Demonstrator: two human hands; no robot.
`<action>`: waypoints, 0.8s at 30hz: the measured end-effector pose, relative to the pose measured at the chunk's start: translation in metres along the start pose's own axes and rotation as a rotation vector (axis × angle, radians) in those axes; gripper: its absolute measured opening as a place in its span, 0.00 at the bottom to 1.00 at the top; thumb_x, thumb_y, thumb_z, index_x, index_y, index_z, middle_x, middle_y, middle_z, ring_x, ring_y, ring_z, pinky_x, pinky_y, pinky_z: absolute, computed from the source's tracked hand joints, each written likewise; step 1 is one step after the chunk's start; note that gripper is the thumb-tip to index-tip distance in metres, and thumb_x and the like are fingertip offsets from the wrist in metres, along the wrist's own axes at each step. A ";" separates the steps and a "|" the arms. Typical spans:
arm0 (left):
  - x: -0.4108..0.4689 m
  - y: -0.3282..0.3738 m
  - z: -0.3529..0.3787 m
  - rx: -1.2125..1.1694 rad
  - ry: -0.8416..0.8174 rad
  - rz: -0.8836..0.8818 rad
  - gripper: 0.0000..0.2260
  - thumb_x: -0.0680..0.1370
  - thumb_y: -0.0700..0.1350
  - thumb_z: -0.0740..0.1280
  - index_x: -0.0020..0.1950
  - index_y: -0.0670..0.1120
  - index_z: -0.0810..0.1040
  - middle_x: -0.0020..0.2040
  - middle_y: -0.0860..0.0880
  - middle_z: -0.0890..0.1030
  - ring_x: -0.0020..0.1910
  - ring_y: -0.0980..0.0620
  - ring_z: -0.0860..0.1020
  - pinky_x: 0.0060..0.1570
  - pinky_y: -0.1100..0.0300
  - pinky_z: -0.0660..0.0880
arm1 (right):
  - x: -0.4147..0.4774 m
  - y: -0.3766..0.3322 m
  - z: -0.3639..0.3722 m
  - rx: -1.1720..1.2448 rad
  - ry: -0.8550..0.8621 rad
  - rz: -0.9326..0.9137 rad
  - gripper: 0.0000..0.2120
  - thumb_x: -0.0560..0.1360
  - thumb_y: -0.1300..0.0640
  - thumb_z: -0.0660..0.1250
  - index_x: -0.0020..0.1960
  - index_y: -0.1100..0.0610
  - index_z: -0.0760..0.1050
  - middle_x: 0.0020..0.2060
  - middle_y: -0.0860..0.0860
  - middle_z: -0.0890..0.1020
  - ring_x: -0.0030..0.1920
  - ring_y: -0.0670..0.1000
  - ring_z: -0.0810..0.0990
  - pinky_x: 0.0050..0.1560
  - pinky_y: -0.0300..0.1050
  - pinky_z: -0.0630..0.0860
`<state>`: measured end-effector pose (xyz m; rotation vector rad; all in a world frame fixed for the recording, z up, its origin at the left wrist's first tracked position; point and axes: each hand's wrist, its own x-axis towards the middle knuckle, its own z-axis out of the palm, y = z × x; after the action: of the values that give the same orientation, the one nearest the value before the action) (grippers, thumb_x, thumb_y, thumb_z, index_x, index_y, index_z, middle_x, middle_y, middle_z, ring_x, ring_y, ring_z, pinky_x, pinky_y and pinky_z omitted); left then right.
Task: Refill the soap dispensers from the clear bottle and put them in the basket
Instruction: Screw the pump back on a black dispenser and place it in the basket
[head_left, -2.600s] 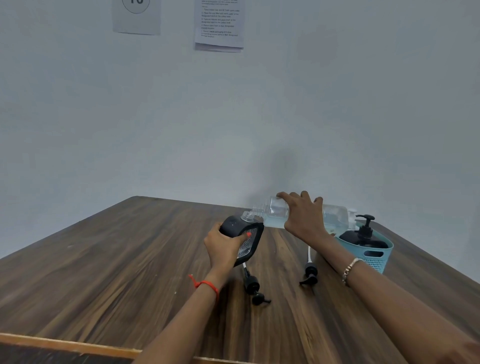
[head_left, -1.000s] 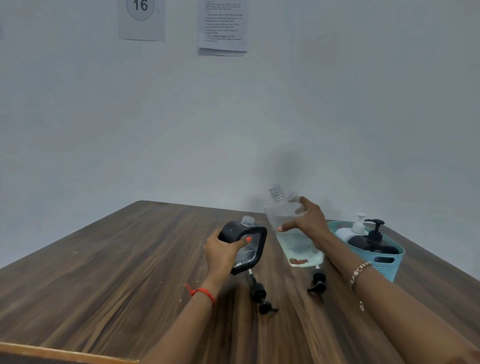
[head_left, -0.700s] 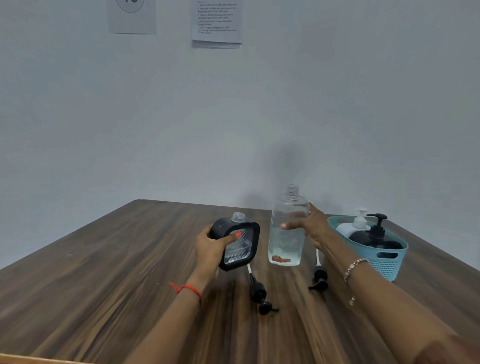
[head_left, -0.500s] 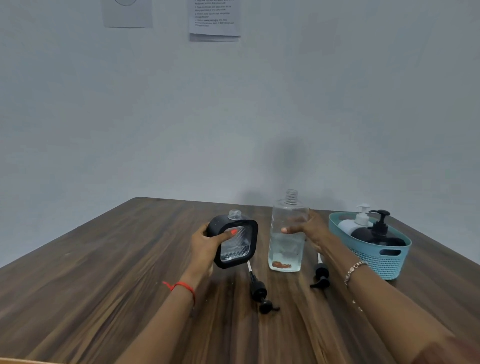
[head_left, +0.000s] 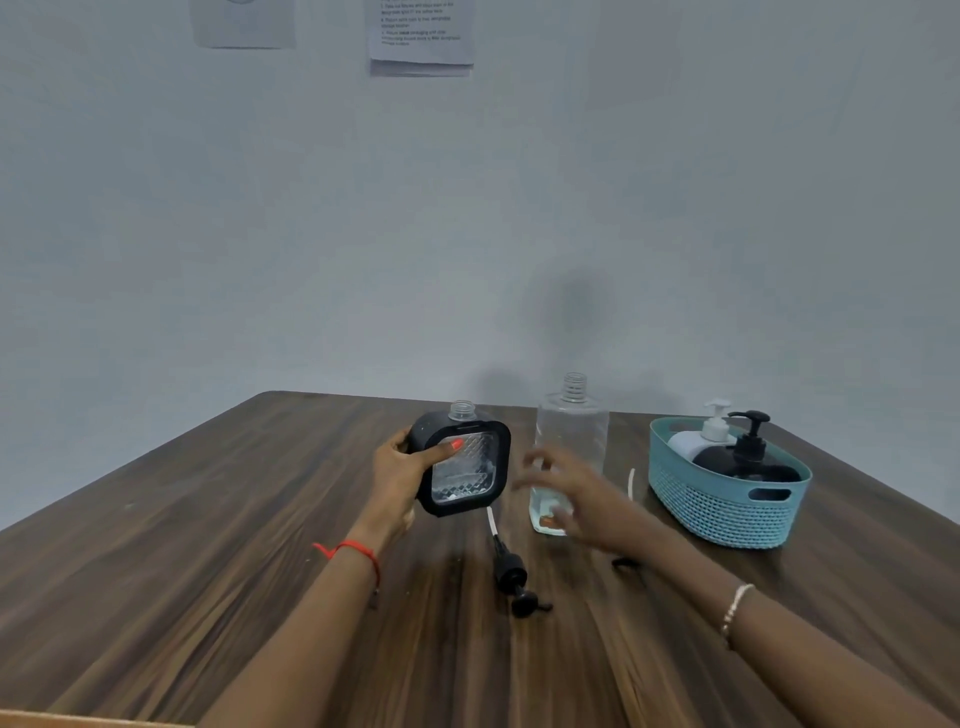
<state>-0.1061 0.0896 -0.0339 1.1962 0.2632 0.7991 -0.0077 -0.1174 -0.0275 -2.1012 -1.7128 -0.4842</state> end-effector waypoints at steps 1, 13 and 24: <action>0.000 0.001 0.001 -0.002 -0.002 0.001 0.16 0.64 0.33 0.75 0.49 0.42 0.79 0.40 0.48 0.83 0.33 0.54 0.83 0.29 0.62 0.78 | -0.005 -0.004 0.010 -0.028 -0.147 -0.053 0.25 0.68 0.72 0.61 0.60 0.51 0.75 0.64 0.51 0.70 0.62 0.46 0.68 0.66 0.38 0.65; -0.007 0.013 0.004 0.010 -0.028 0.023 0.17 0.65 0.31 0.74 0.52 0.39 0.78 0.44 0.44 0.83 0.38 0.49 0.82 0.35 0.59 0.80 | 0.008 -0.030 0.004 0.378 0.027 -0.006 0.13 0.69 0.69 0.68 0.51 0.58 0.80 0.43 0.52 0.84 0.43 0.43 0.79 0.45 0.31 0.72; -0.017 0.017 0.015 0.015 -0.113 0.006 0.17 0.64 0.33 0.75 0.51 0.41 0.79 0.43 0.46 0.84 0.36 0.51 0.84 0.32 0.59 0.79 | 0.085 -0.041 -0.108 1.043 0.723 0.217 0.04 0.67 0.67 0.72 0.40 0.60 0.80 0.33 0.58 0.79 0.30 0.54 0.74 0.33 0.42 0.73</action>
<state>-0.1168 0.0700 -0.0164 1.2519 0.1727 0.7333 -0.0337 -0.0922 0.1112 -1.1155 -0.9457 -0.1620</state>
